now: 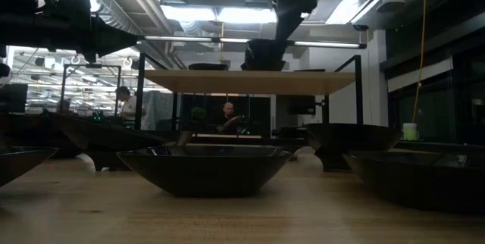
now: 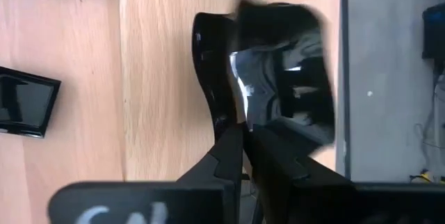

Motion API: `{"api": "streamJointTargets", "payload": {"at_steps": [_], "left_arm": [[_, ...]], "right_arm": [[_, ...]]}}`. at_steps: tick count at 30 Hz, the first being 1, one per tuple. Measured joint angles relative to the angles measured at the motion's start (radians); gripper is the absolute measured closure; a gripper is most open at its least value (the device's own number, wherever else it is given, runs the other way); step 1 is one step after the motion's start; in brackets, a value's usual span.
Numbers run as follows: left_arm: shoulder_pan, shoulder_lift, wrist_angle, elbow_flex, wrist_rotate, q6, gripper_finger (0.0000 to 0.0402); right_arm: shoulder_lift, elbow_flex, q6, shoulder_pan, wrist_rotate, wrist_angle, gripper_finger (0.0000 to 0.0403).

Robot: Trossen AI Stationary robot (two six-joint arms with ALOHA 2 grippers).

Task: Pick & Place Mini shaped plates
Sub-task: Stack the distorted square plate on top of the distorted square plate on the shelf, then stack the leaf-shaped plate on top of the leaf-shaped plate on the shelf

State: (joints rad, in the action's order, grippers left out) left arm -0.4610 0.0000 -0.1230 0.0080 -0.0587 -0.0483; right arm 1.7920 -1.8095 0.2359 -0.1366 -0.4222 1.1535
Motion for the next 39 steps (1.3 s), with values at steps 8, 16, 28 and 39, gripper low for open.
{"api": "streamJointTargets", "payload": {"at_steps": [8,16,28,39], "left_arm": [[0.000,0.000,0.000,0.000,0.000,0.000,0.0315],[0.000,0.000,0.000,0.000,0.000,0.000,0.0315],[0.000,0.000,0.000,0.000,0.000,0.000,0.0315],[0.000,0.000,0.000,0.000,0.000,0.000,0.0315]], "right_arm": [[0.000,0.000,-0.056,-0.020,0.059,-0.005,0.0366],[0.000,0.000,-0.152,-0.016,0.102,-0.005,0.0366],[0.000,0.000,-0.183,0.076,0.139,-0.005,0.0366],[-0.001,0.000,-0.322,0.101,0.139,-0.004,0.0366]]}}
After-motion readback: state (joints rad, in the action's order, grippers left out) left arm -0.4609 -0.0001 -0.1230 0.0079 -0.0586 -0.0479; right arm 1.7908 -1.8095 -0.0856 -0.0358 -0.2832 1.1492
